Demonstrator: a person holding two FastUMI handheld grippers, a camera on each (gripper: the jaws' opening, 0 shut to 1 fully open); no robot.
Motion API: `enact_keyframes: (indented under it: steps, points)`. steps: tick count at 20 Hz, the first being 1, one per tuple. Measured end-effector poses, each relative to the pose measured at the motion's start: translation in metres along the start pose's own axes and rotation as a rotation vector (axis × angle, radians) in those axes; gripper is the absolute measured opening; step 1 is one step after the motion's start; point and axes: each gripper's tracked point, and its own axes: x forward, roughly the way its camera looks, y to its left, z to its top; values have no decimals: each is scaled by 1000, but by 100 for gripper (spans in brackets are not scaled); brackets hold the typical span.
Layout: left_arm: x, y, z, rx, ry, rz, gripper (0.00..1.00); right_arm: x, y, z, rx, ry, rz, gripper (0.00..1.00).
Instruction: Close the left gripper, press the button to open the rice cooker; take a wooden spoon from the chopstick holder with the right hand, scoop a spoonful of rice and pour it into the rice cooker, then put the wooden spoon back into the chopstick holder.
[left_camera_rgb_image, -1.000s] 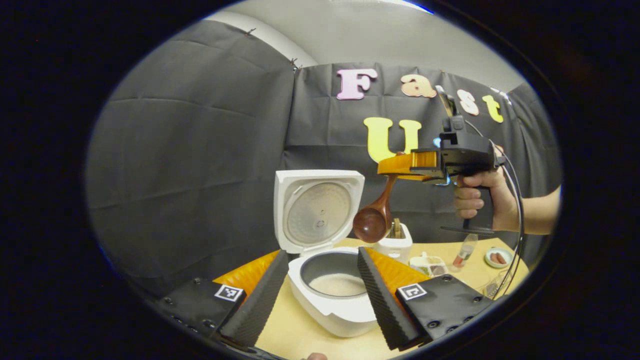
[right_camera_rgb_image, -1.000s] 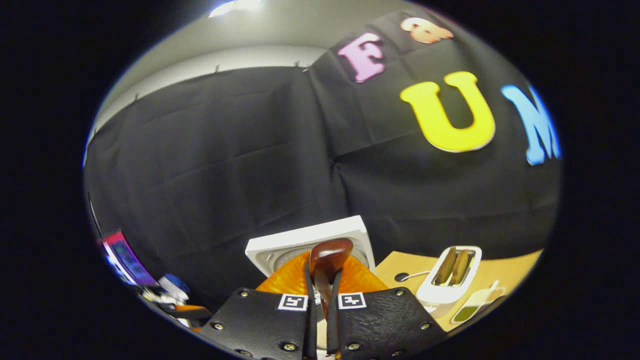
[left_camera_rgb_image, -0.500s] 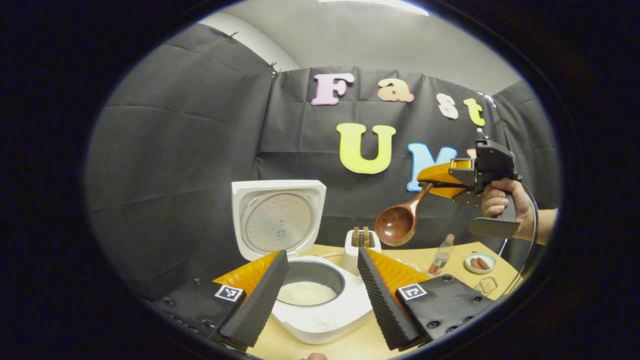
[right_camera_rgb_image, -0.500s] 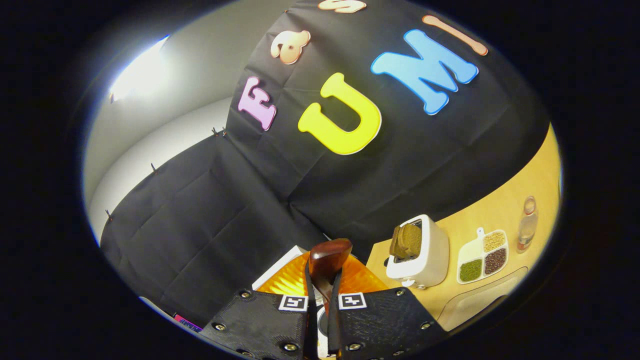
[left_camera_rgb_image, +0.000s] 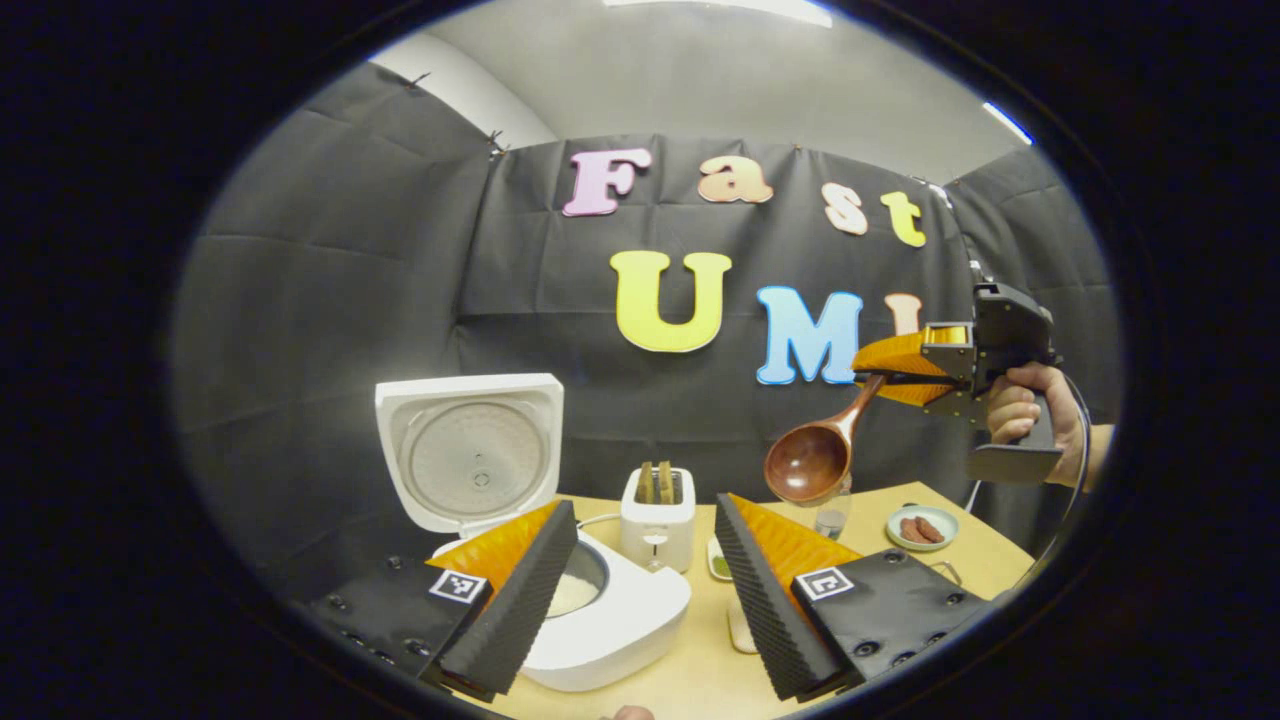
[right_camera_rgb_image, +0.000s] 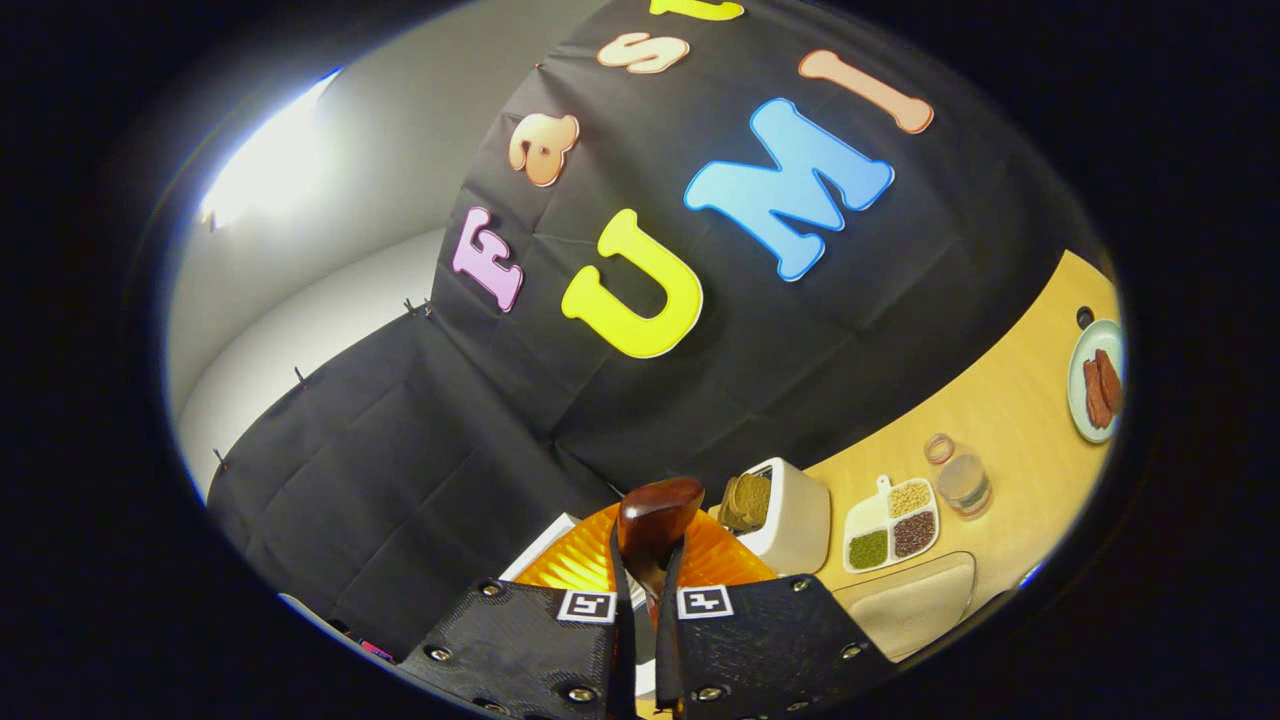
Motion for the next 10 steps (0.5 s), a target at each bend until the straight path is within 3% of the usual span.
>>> enact_keyframes:
  steps: [10]
  points:
    - [10, -59, 6, 9, 11, -39, 96, -85, -64, 46, 9, -95, -127, 8]
